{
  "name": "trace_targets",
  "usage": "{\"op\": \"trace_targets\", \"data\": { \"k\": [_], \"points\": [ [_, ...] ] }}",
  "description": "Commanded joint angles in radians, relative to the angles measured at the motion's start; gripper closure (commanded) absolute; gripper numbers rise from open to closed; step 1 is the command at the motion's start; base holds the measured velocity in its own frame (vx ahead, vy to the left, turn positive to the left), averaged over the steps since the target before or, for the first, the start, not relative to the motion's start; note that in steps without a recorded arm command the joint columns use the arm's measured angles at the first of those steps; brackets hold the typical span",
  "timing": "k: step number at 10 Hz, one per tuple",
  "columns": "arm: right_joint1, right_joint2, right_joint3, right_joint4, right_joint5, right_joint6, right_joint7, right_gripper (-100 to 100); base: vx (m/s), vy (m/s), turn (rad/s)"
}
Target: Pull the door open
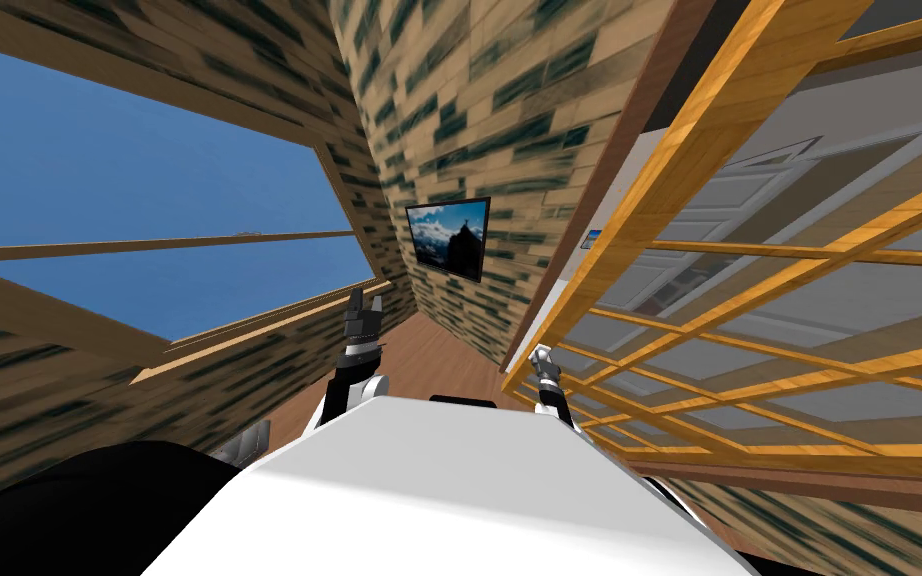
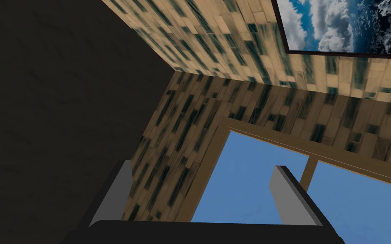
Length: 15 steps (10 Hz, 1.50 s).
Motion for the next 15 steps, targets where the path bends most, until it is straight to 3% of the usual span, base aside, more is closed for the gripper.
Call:
{"op": "trace_targets", "data": {
  "k": [1, 5, 6, 13, 15],
  "points": [
    [0.002, -0.010, 0.018, -0.003, 0.009, -0.007, -0.023, 100, -0.193, -0.022, 0.076],
    [0.014, -0.031, 0.059, -0.020, 0.030, -0.010, -0.064, 100, -0.203, -0.003, 0.068],
    [0.017, -0.028, 0.052, -0.024, 0.026, -0.005, -0.054, 100, -0.094, 0.000, 0.018],
    [0.055, -0.081, 0.159, -0.061, 0.084, -0.042, -0.143, 100, -0.221, -0.030, 0.060],
    [0.056, -0.084, 0.162, -0.060, 0.086, -0.038, -0.144, 100, -0.168, -0.029, 0.030]
  ]
}}
